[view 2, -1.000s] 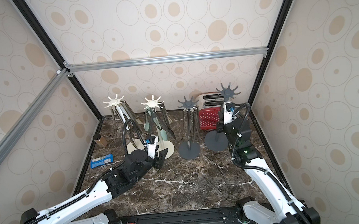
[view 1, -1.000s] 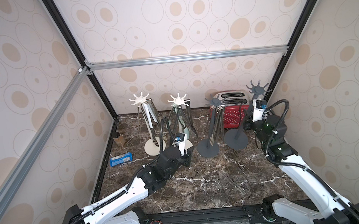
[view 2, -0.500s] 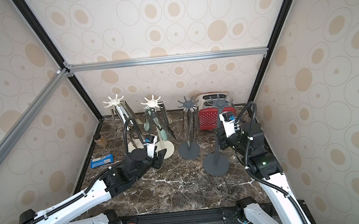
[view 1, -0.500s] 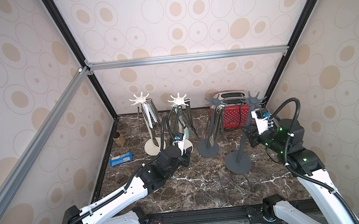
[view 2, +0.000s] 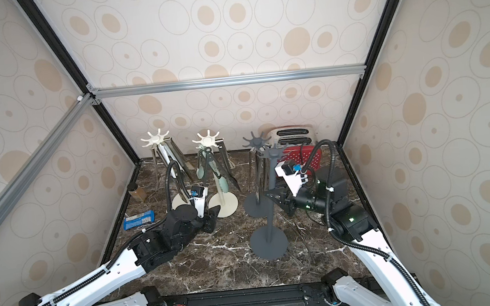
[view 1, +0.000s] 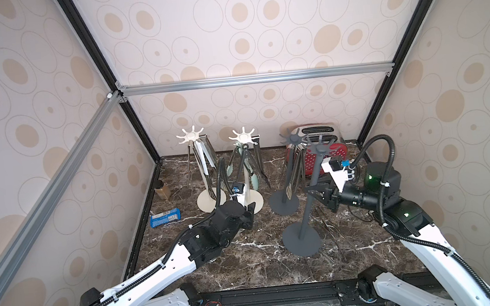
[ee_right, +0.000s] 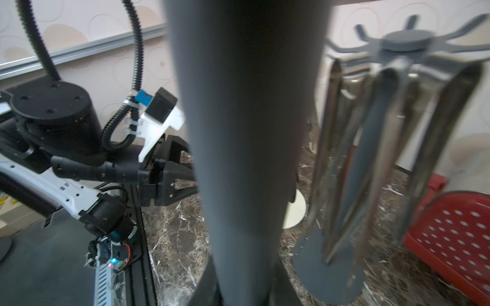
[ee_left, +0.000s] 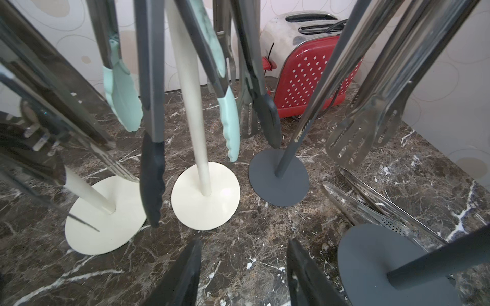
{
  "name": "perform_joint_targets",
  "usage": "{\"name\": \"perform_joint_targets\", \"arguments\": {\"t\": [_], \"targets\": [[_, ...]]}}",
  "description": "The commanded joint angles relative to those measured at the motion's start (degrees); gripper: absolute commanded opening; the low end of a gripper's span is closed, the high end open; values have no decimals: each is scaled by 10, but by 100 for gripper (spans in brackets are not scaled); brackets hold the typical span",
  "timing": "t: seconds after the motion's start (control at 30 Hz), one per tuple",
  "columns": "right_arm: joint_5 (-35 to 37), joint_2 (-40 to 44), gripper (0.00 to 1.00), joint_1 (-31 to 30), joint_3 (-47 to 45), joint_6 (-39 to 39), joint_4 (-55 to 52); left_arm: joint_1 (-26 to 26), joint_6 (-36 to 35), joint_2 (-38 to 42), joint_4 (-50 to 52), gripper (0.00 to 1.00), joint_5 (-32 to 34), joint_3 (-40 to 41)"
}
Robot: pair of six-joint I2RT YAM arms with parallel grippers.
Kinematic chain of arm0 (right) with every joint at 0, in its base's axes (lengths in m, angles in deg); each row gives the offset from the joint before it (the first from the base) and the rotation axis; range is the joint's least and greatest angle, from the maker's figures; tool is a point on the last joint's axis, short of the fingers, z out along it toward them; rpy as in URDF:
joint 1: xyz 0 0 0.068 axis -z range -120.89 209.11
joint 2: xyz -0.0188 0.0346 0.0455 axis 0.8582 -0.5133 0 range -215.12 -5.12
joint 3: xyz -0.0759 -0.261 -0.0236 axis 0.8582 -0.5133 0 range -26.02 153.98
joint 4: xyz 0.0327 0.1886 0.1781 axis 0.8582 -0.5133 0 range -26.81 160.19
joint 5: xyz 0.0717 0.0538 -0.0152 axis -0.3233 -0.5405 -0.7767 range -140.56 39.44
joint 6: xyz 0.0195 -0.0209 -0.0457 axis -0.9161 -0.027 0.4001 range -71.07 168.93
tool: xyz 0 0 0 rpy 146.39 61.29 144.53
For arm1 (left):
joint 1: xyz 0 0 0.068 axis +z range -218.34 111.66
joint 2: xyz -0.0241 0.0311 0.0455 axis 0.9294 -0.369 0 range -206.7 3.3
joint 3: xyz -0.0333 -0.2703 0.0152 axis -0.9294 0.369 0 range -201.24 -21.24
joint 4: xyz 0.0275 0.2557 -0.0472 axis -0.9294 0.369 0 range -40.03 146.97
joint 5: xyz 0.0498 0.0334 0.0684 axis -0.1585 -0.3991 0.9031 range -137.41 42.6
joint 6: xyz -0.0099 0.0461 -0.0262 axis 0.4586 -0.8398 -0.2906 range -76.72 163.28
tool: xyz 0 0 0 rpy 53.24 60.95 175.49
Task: Hang food tongs on kitchen utensil racks
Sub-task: Place the rack at the center of the board.
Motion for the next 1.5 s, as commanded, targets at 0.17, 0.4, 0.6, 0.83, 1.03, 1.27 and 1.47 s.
{"name": "perform_joint_targets", "arguments": {"t": [0.17, 0.4, 0.6, 0.83, 1.03, 1.27, 1.47], "targets": [[211, -49, 0, -180, -4, 35, 185, 20, 49, 53, 50, 53, 37, 20], [329, -136, 0, -265, -34, 37, 339, 35, 67, 67, 43, 53, 19, 41], [394, -192, 0, -286, -62, 28, 435, 36, 66, 61, 39, 53, 13, 45], [430, -212, 0, -287, -90, 16, 499, 36, 65, 58, 24, 53, 10, 56], [445, -229, 0, -287, -99, 1, 518, 37, 64, 46, 21, 53, 5, 54], [464, -238, 0, -287, -100, -2, 502, 37, 64, 43, 17, 52, 1, 54], [489, -239, 0, -287, -101, -2, 475, 37, 64, 43, 15, 53, 0, 57]]}}
